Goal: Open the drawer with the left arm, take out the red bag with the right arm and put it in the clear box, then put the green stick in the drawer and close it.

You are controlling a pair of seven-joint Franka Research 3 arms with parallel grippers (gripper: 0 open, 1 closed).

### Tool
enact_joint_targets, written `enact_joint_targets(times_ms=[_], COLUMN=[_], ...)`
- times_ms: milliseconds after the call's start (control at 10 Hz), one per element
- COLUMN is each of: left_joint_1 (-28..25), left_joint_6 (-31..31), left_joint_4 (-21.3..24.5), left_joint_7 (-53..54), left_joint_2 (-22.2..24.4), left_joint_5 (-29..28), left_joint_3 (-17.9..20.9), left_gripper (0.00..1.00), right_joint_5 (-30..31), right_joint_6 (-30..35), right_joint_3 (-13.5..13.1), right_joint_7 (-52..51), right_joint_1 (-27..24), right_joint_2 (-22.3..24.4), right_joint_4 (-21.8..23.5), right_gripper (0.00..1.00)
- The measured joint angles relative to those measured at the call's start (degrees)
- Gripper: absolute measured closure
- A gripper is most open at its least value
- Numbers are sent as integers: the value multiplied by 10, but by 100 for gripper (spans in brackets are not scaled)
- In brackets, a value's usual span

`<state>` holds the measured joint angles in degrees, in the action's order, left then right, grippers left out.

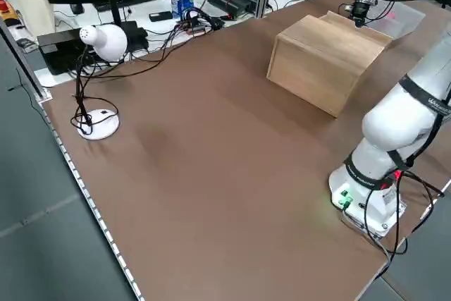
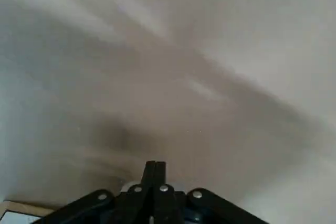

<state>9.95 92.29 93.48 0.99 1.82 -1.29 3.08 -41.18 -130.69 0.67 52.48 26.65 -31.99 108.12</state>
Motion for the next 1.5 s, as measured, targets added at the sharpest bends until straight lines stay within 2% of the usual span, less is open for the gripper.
enact_joint_targets(times_ms=[600,900,1500], left_joint_1=[0,-10,-17], left_joint_6=[1,1,1], left_joint_4=[-7,-32,-35], left_joint_7=[0,0,-1], left_joint_2=[-5,-24,-52], left_joint_5=[11,18,24], left_joint_3=[0,1,-5], left_gripper=[0,0,0], right_joint_5=[-21,-33,-92], right_joint_6=[-3,-2,-15], right_joint_3=[4,8,11], right_joint_7=[39,55,66], right_joint_1=[9,36,99], right_joint_2=[7,20,29], right_joint_4=[4,6,6], right_gripper=[99,99,99])
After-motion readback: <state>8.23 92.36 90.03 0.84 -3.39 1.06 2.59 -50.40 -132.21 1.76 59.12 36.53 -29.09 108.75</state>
